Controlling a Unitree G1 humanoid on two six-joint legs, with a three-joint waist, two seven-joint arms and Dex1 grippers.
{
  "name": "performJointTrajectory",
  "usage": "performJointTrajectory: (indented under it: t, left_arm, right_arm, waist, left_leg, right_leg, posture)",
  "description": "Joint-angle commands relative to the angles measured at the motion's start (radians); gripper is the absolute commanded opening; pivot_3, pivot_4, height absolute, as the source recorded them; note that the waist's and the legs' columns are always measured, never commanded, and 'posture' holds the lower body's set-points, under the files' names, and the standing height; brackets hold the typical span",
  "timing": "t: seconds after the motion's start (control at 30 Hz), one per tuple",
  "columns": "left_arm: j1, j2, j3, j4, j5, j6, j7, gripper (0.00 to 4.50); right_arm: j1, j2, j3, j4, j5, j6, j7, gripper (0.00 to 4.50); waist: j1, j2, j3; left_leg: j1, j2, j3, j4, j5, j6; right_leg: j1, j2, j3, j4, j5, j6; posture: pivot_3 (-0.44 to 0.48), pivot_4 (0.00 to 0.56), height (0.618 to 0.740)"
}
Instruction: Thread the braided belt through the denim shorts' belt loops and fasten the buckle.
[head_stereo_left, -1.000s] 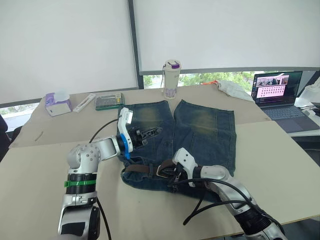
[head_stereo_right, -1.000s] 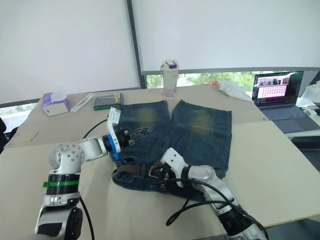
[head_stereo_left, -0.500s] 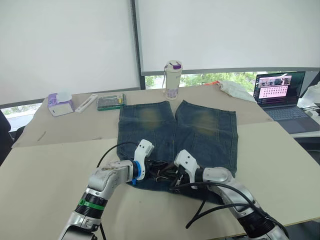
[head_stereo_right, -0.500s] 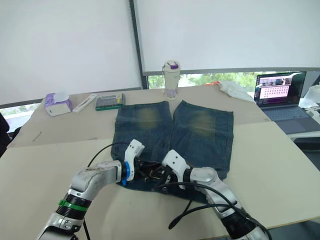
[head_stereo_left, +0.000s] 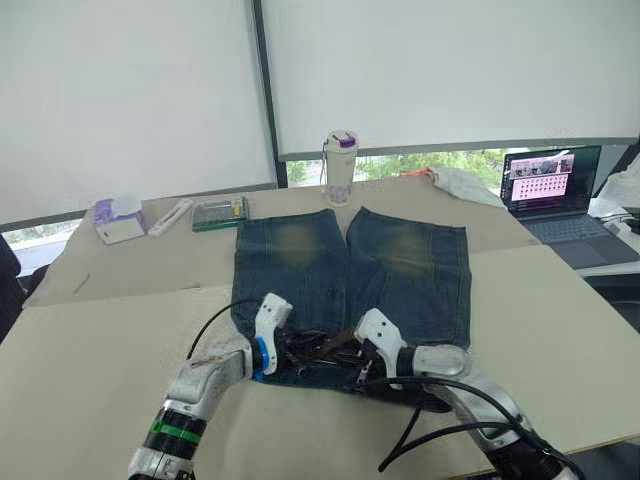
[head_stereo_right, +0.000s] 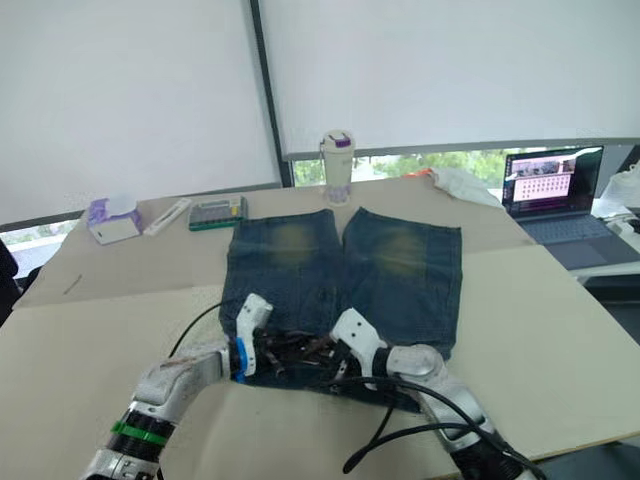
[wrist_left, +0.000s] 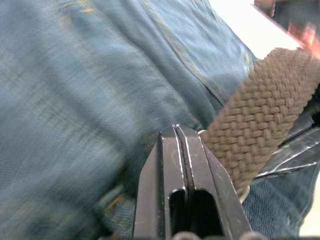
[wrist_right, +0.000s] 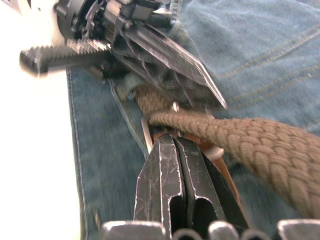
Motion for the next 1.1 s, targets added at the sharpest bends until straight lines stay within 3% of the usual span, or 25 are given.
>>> performJointTrajectory:
  t: [0.03, 0.17, 0.23, 0.4, 0.43, 0.53, 0.7, 0.8, 0.9, 1.1]
  left_arm:
    - [0.001, 0.032, 0.142, -0.013, -0.087, 0.081, 0.037, 0.02]
    - [0.002, 0.055, 0.165, -0.118, -0.17, 0.167, 0.019, 0.02]
    - [0.015, 0.085, 0.111, -0.206, -0.187, 0.205, -0.021, 0.02]
    - [0.012, 0.095, 0.018, -0.276, -0.119, 0.15, -0.035, 0.02]
    - [0.003, 0.101, 0.002, -0.291, -0.105, 0.131, -0.043, 0.0]
    - [-0.035, 0.127, -0.045, -0.353, -0.075, 0.088, -0.081, 0.8]
    - [-0.098, 0.206, -0.151, -0.409, 0.047, -0.048, -0.17, 2.52]
    - [-0.16, 0.227, -0.194, -0.404, 0.115, -0.13, -0.209, 3.51]
    - [-0.218, 0.24, -0.237, -0.357, 0.183, -0.222, -0.266, 3.51]
    - [-0.224, 0.228, -0.275, -0.278, 0.246, -0.343, -0.33, 3.51]
  right_arm:
    - [0.069, -0.045, -0.026, -0.004, 0.021, 0.087, 0.004, 0.0]
    - [0.091, -0.066, -0.05, -0.05, 0.047, 0.109, 0.0, 0.0]
    - [0.105, -0.079, -0.05, -0.074, 0.044, 0.111, -0.005, 0.0]
    - [0.14, -0.095, -0.114, -0.175, 0.04, 0.08, -0.053, 0.0]
    - [0.157, -0.116, -0.129, -0.215, 0.042, 0.071, -0.048, 0.29]
    - [0.231, -0.197, -0.17, -0.36, 0.021, 0.062, -0.054, 1.25]
    - [0.354, -0.293, -0.293, -0.562, 0.023, 0.129, -0.079, 2.94]
    - [0.435, -0.346, -0.414, -0.677, 0.02, 0.191, -0.082, 2.95]
    - [0.477, -0.403, -0.508, -0.71, -0.047, 0.225, -0.109, 2.95]
    - [0.488, -0.417, -0.54, -0.664, -0.074, 0.249, -0.129, 2.95]
  waist:
    - [-0.004, -0.003, 0.005]
    - [-0.006, -0.003, 0.012]
    - [-0.003, -0.004, 0.015]
    - [0.013, -0.004, 0.017]
    - [0.016, -0.004, 0.018]
    - [0.019, -0.003, 0.021]
    - [0.015, -0.004, 0.025]
    - [0.017, -0.003, 0.03]
    - [0.018, -0.005, 0.032]
    - [0.016, -0.005, 0.033]
  left_leg:
    - [-0.002, 0.0, 0.0, 0.0, 0.001, -0.001]
    - [-0.007, 0.0, 0.0, 0.0, 0.002, -0.003]
    - [-0.007, 0.0, 0.0, 0.0, 0.001, -0.002]
    - [-0.009, -0.001, 0.0, 0.0, 0.001, -0.002]
    - [-0.009, 0.0, -0.001, 0.0, 0.001, -0.003]
    - [-0.016, 0.0, -0.002, 0.0, 0.004, -0.004]
    - [-0.022, 0.0, -0.002, 0.0, 0.006, -0.007]
    - [-0.022, 0.001, -0.002, 0.0, 0.006, -0.007]
    - [-0.024, 0.001, -0.002, 0.0, 0.007, -0.007]
    - [-0.024, 0.001, -0.002, 0.0, 0.009, -0.005]
  right_leg:
    - [-0.003, 0.0, 0.0, 0.002, 0.0, -0.001]
    - [-0.008, 0.0, 0.0, 0.004, 0.001, -0.002]
    - [-0.008, 0.0, 0.0, 0.004, 0.001, -0.002]
    - [-0.008, 0.0, 0.0, 0.001, 0.001, -0.002]
    - [-0.008, 0.0, 0.0, 0.001, 0.001, -0.002]
    - [-0.013, 0.0, -0.002, 0.0, 0.003, -0.004]
    - [-0.018, 0.0, -0.003, -0.001, 0.004, -0.005]
    - [-0.019, 0.0, -0.003, -0.001, 0.004, -0.005]
    - [-0.019, 0.001, -0.003, -0.001, 0.005, -0.004]
    - [-0.018, 0.001, -0.005, -0.004, 0.005, -0.003]
  posture:
    - [0.0, 0.15, 0.74]
    - [0.0, 0.15, 0.74]
    - [0.0, 0.15, 0.74]
    - [0.0, 0.15, 0.74]
    - [0.0, 0.15, 0.74]
    - [0.0, 0.15, 0.74]
    - [0.0, 0.15, 0.74]
    - [0.0, 0.15, 0.74]
    - [0.0, 0.15, 0.74]
    - [0.0, 0.15, 0.74]
